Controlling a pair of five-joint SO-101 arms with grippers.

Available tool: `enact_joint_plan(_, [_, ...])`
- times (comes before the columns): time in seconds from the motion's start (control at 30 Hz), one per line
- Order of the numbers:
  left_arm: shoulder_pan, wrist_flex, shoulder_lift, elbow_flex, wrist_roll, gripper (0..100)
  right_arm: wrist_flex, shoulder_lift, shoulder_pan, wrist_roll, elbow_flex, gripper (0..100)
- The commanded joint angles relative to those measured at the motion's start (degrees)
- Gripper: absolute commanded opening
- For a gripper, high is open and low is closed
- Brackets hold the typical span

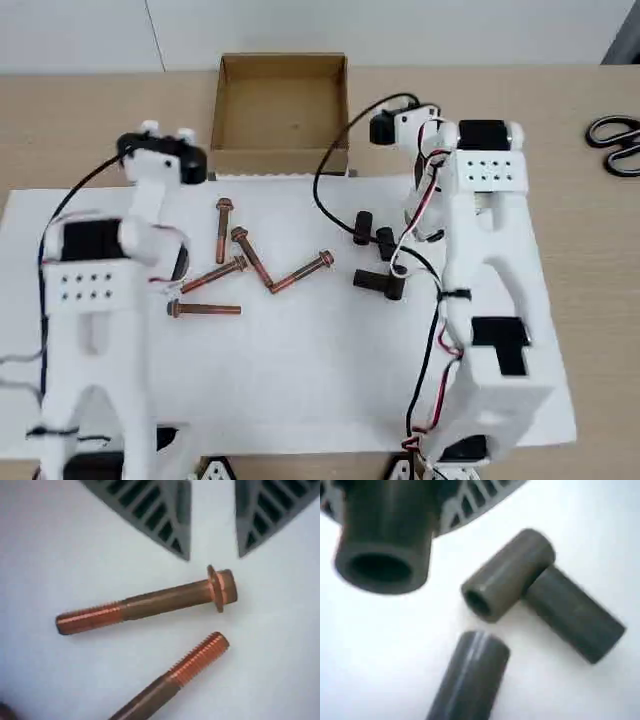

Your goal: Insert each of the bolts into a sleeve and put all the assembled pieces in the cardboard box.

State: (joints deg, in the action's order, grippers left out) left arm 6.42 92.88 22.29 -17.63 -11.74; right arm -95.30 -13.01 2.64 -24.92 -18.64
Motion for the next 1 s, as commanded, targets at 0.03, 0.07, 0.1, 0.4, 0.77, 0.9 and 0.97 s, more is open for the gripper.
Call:
enact_joint_plan(0.03, [-2.8,3.8,-12.6,14.5,2.1,5,-0.9,7.6,-4.1,1.7,-0.4,0.2])
enact_joint_plan(0.07, [-3.2,4.1,-15.8,17.4,2.1,5,-0.8,7.7,-4.8,1.7,-0.2,0.2])
enact_joint_plan(0.1, [-3.7,4.3,-18.8,20.0,2.5,5,-0.8,7.9,-5.4,1.8,0.1,0.2])
enact_joint_plan(0.4, [-5.5,4.3,-39.2,38.1,7.2,6,-0.7,8.1,-11.0,4.7,6.7,0.3])
enact_joint_plan(0.77, [-5.6,4.3,-51.5,51.6,12.9,10,-0.7,8.2,-11.6,4.7,7.6,0.3])
enact_joint_plan(0.9, [-5.6,4.3,-55.9,55.2,12.9,10,-0.6,8.2,-11.6,5.5,7.6,0.3])
enact_joint_plan(0.97, [-5.6,4.3,-58.6,57.0,12.9,10,-0.6,8.2,-11.5,5.5,7.6,0.3])
